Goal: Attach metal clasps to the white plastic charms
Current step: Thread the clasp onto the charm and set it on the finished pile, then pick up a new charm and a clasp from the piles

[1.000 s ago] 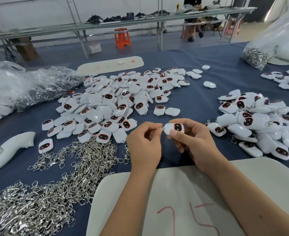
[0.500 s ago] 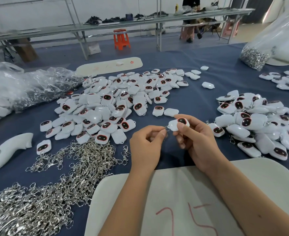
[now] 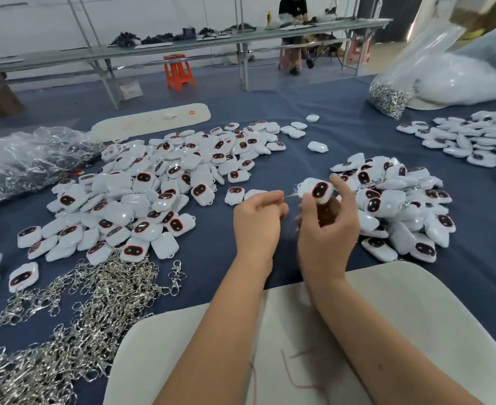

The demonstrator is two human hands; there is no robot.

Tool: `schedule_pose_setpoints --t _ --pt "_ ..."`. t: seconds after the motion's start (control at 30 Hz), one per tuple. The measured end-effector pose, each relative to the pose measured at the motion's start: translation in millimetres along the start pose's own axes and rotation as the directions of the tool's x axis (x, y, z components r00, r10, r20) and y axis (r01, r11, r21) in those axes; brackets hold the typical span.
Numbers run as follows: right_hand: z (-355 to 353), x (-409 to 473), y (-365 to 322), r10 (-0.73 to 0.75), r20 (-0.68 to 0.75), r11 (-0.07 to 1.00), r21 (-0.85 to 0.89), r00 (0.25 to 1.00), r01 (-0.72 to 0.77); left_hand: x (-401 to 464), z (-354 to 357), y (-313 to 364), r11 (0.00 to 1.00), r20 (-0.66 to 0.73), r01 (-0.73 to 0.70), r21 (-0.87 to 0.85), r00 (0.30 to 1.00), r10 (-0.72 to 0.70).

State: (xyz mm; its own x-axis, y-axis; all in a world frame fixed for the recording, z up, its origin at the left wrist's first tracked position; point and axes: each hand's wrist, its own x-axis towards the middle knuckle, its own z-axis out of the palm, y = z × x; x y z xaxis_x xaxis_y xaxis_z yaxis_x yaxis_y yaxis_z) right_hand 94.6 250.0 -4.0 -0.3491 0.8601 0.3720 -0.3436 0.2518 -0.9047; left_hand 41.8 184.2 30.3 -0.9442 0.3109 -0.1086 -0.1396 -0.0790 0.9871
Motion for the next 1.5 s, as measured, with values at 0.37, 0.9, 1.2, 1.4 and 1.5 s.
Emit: schedule_pose_setpoints --t 0.37,0.9,1.2,1.4,1.5 --pt "5.2 -0.1 5.1 -0.079 0.241 0.917 -0.363 0.967 0.166 34.9 -11.3 -17.3 0.186 0.299 -0.330 0.925 0.938 0.177" --pt "8.7 -9.0 4.9 -0.021 0.729 0.795 -0.403 0.684 0.454 -16.0 -71.5 -14.3 0.795 0.001 -0.323 0.514 0.927 0.375" --pt "25.9 -38.0 -0.6 -0.082 0.866 0.737 -0.280 0.493 0.616 -26.2 -152.4 -3.8 0.471 -0.314 0.041 0.881 0.796 0.517" --pt "21.6 -36.3 -0.5 -0.023 0.915 0.721 -0.263 0.402 0.641 -33.0 -158.2 -11.6 0.304 -0.268 0.135 0.943 0.848 0.457" --pt "21.0 -35.6 -2.2 -0.045 0.911 0.754 -0.238 0.411 0.612 -32.5 -154.4 -12.7 0.267 -0.238 0.133 0.954 0.881 0.409"
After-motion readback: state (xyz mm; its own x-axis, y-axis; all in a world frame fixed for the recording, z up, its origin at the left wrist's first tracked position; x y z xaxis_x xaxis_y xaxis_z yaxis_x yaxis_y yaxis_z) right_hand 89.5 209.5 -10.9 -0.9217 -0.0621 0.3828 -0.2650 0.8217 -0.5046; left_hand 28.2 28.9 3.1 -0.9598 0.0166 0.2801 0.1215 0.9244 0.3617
